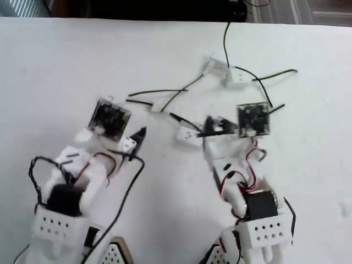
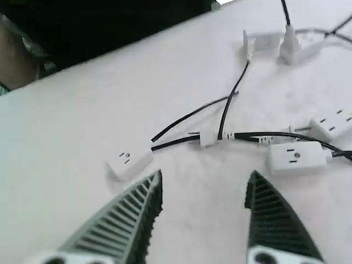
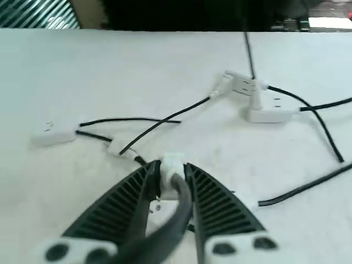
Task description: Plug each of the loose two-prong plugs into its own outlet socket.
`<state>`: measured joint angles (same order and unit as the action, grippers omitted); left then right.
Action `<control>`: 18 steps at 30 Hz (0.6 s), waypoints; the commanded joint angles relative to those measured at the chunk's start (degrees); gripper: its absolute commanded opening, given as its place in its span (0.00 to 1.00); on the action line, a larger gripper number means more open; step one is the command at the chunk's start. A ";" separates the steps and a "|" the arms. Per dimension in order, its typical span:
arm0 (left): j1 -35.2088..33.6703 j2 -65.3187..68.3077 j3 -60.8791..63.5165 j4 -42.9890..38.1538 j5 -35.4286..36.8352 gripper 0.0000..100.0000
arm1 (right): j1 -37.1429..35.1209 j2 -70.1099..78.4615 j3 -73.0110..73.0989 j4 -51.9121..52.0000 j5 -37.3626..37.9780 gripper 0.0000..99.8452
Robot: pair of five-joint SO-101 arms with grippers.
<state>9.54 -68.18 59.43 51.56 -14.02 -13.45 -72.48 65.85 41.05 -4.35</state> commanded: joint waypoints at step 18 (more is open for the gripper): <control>19.21 64.04 -40.18 -4.48 -16.62 0.31 | 29.23 -1.45 5.10 -17.63 -15.38 0.02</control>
<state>25.36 -10.77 25.41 52.79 -30.20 13.45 -72.66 71.47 24.79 -18.51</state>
